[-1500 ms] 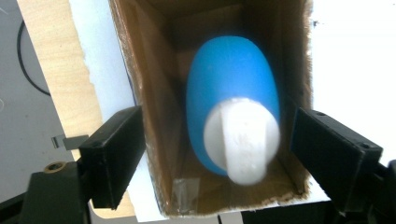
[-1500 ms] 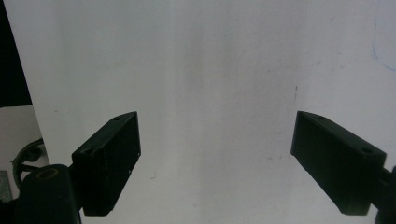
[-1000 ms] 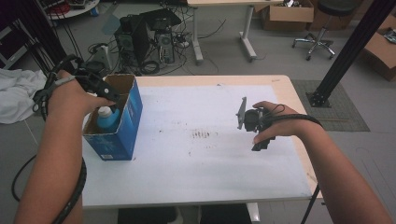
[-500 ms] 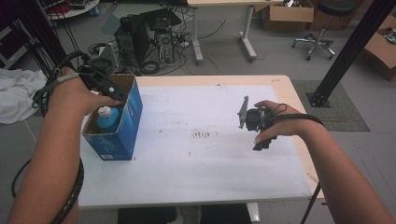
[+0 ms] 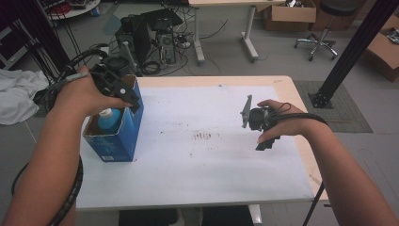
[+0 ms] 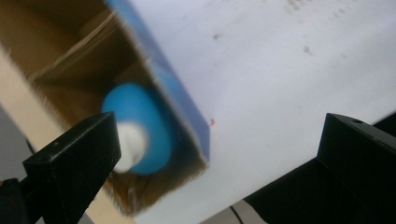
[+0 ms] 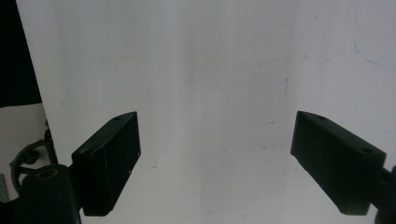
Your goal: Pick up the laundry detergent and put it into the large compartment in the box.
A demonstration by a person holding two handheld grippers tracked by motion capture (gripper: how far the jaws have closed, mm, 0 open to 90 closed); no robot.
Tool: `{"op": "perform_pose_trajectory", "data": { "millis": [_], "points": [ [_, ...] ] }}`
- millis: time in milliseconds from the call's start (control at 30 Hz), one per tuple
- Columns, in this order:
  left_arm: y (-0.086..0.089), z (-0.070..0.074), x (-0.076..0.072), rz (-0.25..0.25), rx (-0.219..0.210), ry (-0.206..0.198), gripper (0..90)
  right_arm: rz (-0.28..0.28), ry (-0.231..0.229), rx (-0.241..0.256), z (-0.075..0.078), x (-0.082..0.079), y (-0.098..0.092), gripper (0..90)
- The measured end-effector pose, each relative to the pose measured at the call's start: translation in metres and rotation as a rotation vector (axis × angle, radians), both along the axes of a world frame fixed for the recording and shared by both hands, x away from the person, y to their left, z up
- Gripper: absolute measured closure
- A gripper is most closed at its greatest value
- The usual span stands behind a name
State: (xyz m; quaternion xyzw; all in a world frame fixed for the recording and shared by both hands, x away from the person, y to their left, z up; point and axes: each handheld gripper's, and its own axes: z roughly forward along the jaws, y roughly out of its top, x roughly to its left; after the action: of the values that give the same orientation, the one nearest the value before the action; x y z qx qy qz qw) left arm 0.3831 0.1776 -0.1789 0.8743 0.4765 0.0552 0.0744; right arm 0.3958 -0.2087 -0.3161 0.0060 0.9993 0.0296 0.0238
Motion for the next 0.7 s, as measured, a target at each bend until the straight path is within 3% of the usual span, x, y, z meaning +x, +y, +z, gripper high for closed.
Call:
{"op": "perform_pose_trajectory", "data": {
  "millis": [33,67,100,133,233,367,400,467,500,533,567,633,667,700],
  "points": [
    [0.0,0.0,0.0,0.0,0.0,0.0,0.1,0.0,0.0,0.0,0.0,0.0,0.0,16.1],
    [-0.007,0.001,-0.002,-0.096,-0.005,-0.013,0.1,0.003,-0.001,0.001,0.0,0.001,0.0,16.1],
    [-0.007,0.001,-0.002,-0.096,-0.005,-0.013,0.1,0.003,-0.001,0.001,0.0,0.001,0.0,16.1],
    [-0.015,0.0,-0.005,-0.186,-0.001,-0.021,0.1,0.002,-0.001,-0.001,0.001,0.001,0.0,16.1],
    [-0.025,-0.002,-0.008,-0.3,0.02,-0.011,0.1,0.002,0.003,-0.003,0.003,-0.001,0.0,16.1],
    [-0.038,-0.005,-0.012,-0.425,0.038,0.006,0.1,0.01,0.001,-0.009,0.006,-0.001,0.002,16.1],
    [-0.038,-0.005,-0.012,-0.425,0.038,0.006,0.1,0.01,0.001,-0.009,0.006,-0.001,0.002,16.1],
    [-0.044,-0.006,-0.015,-0.492,0.036,0.006,0.1,0.008,-0.001,-0.013,0.008,-0.001,0.003,16.0],
    [-0.051,-0.008,-0.018,-0.562,0.027,0.007,0.1,0.008,0.0,-0.014,0.009,-0.001,0.004,16.0],
    [-0.051,-0.008,-0.018,-0.562,0.027,0.007,0.0,0.005,0.001,-0.015,0.009,-0.001,0.005,16.0],
    [-0.058,-0.011,-0.023,-0.63,0.031,0.006,0.0,0.007,0.001,-0.02,0.01,-0.002,0.006,16.0],
    [-0.061,-0.013,-0.025,-0.656,0.036,0.017,0.1,0.011,0.003,-0.027,0.01,-0.003,0.007,16.1],
    [-0.067,-0.017,-0.028,-0.704,0.064,0.025,0.0,0.013,0.002,-0.031,0.01,-0.003,0.007,16.1],
    [-0.067,-0.017,-0.028,-0.704,0.064,0.025,0.1,0.013,0.002,-0.031,0.01,-0.003,0.007,16.1]
  ]
}}
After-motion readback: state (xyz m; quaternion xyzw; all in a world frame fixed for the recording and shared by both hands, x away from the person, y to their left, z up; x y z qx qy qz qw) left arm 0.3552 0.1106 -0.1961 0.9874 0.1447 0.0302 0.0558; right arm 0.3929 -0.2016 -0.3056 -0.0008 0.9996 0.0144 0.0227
